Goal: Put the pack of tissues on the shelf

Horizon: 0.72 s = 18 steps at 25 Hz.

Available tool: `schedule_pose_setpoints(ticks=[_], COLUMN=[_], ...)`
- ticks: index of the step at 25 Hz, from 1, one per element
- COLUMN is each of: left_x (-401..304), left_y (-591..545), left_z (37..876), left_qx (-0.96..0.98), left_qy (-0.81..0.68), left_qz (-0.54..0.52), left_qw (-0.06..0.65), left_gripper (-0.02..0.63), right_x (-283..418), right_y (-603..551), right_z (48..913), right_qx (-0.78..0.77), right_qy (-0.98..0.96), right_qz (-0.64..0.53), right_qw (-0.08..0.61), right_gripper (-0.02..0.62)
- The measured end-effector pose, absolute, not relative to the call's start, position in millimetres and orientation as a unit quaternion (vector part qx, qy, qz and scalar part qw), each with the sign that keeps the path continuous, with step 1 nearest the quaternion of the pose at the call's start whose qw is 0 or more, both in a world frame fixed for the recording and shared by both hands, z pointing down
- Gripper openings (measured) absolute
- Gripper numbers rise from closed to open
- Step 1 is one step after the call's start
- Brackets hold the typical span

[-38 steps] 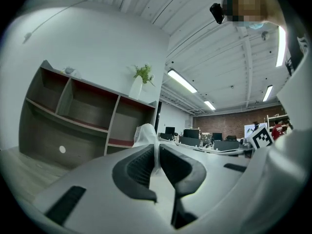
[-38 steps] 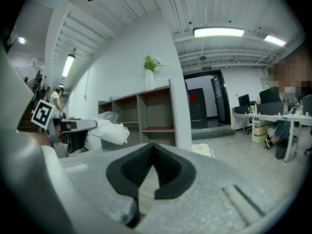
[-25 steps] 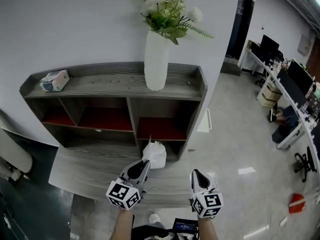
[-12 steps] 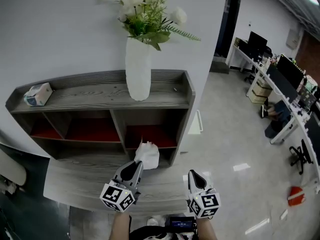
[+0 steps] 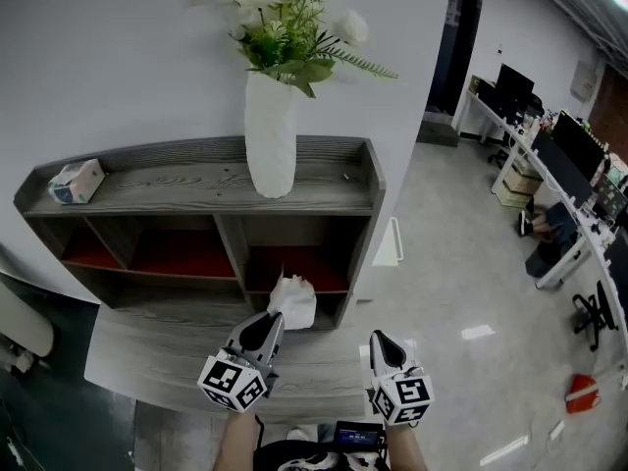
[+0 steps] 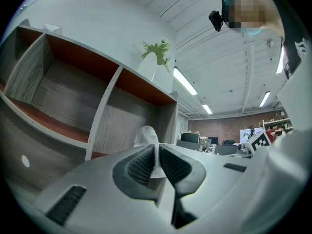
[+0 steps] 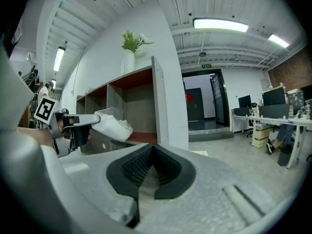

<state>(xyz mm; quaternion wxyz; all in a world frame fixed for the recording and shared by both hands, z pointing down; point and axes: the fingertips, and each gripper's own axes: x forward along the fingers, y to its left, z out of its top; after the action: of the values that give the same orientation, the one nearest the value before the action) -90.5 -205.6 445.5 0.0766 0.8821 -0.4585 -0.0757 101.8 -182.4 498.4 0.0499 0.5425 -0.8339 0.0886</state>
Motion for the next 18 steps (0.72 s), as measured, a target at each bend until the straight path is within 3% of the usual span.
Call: schedule_pose_setpoints(ticks=[18], left_x=[-86.2], left_y=[-229.3], left_z=[452.4], left_qx=[0.878], left_qy=[-0.467], left_qz=[-0.07], left_qw=[0.084], left_gripper=[0.031], right_x=[116.8], right_y=[-200.9], right_z=[497.9], right_qx=[0.551], right_qy=[-0.828], right_qz=[0.091], right_qw=[0.045], right_gripper=[0.003])
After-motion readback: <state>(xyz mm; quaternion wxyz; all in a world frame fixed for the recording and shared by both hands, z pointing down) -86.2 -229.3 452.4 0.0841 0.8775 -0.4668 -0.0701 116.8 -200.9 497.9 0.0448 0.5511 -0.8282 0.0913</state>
